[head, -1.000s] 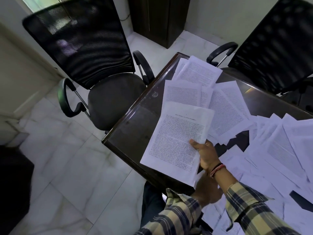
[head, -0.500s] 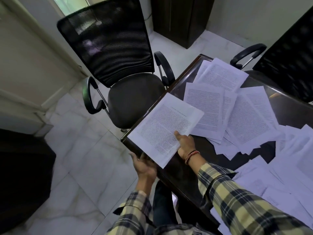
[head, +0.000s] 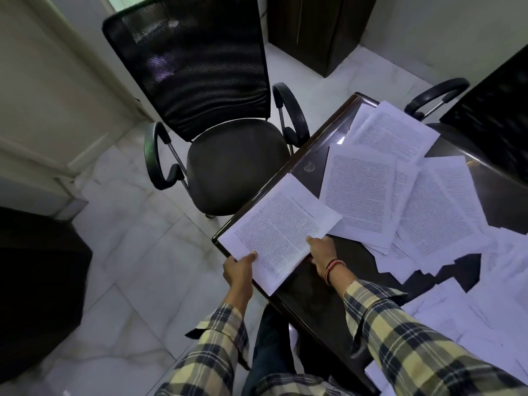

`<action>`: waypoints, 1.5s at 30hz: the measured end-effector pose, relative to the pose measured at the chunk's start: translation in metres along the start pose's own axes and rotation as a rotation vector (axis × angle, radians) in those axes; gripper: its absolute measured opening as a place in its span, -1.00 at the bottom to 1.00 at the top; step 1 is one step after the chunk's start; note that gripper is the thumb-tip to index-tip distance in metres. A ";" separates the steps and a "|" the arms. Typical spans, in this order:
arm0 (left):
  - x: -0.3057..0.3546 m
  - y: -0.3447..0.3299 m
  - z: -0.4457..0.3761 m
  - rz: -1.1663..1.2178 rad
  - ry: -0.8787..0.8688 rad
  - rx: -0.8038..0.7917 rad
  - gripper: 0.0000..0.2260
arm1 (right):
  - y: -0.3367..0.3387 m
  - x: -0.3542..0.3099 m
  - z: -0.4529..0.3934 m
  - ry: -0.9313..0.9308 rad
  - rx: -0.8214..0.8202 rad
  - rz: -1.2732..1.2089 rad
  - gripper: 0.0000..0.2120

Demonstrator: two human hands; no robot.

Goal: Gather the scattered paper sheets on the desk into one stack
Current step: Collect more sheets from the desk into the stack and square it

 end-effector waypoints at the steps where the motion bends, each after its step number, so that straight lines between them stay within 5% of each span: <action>1: 0.002 0.000 0.002 -0.033 0.006 0.020 -0.70 | 0.002 -0.007 0.000 0.035 0.027 0.085 -0.79; 10: 0.003 0.012 0.005 -0.135 0.167 0.216 -0.43 | 0.016 -0.026 0.012 0.035 0.142 0.477 -0.65; 14: 0.050 0.011 0.016 -0.490 -0.139 0.334 -0.47 | 0.044 -0.022 0.016 -0.008 0.229 0.446 -0.54; 17: 0.081 -0.039 0.030 -0.623 -0.496 0.184 -0.56 | 0.079 -0.021 0.026 -0.034 0.289 0.371 -0.59; 20: 0.080 -0.107 0.059 -0.667 -0.674 -0.109 -0.63 | 0.127 -0.014 0.040 -0.026 0.364 0.260 -0.66; 26: 0.033 -0.223 0.144 -0.858 -0.792 -0.667 -0.89 | 0.245 0.033 0.073 -0.033 0.525 0.036 -0.71; 32: -0.063 -0.278 0.235 -1.122 -0.794 -0.995 -0.80 | 0.393 0.153 0.111 -0.188 0.748 -0.145 -0.72; 39: -0.138 -0.297 0.273 -1.304 -0.775 -0.866 -0.51 | 0.509 0.259 0.156 -0.351 0.848 -0.138 -0.62; 45: -0.180 -0.296 0.332 -1.428 -0.807 -0.686 -0.38 | 0.569 0.280 0.168 -0.187 0.759 0.405 -0.44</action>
Point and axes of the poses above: each hand's wrist, its own z-axis away from the middle knuckle, its own y-axis out of the back of the hand, x = y × z, the point moved 10 cm from there along -z, towards the middle knuckle, and after that the axes turned 6 degrees about -y, right-handed, at the moved point
